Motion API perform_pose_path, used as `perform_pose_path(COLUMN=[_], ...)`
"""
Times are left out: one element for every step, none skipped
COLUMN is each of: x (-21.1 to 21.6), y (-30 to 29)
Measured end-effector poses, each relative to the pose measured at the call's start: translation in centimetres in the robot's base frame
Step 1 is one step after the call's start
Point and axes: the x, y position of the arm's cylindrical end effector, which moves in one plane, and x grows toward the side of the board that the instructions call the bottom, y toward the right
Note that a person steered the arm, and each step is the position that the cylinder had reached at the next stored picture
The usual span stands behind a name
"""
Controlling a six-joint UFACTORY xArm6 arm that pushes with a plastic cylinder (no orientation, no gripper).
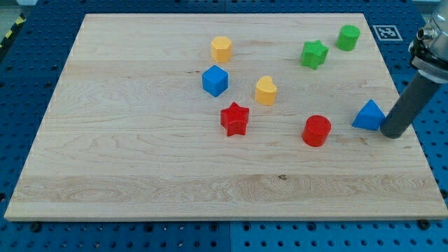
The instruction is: Slide the green star towards the yellow heart
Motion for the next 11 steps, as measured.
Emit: perform_pose_path(x=[-2.3,-2.7,-3.0,-9.2,-15.0,-17.8,-19.2,-20.8,-20.7,-19.3,-18.7], y=[-1.4,-1.7,-1.1,-0.7,-0.9,-1.0,-2.7,-4.9,-5.1,-8.0,-8.7])
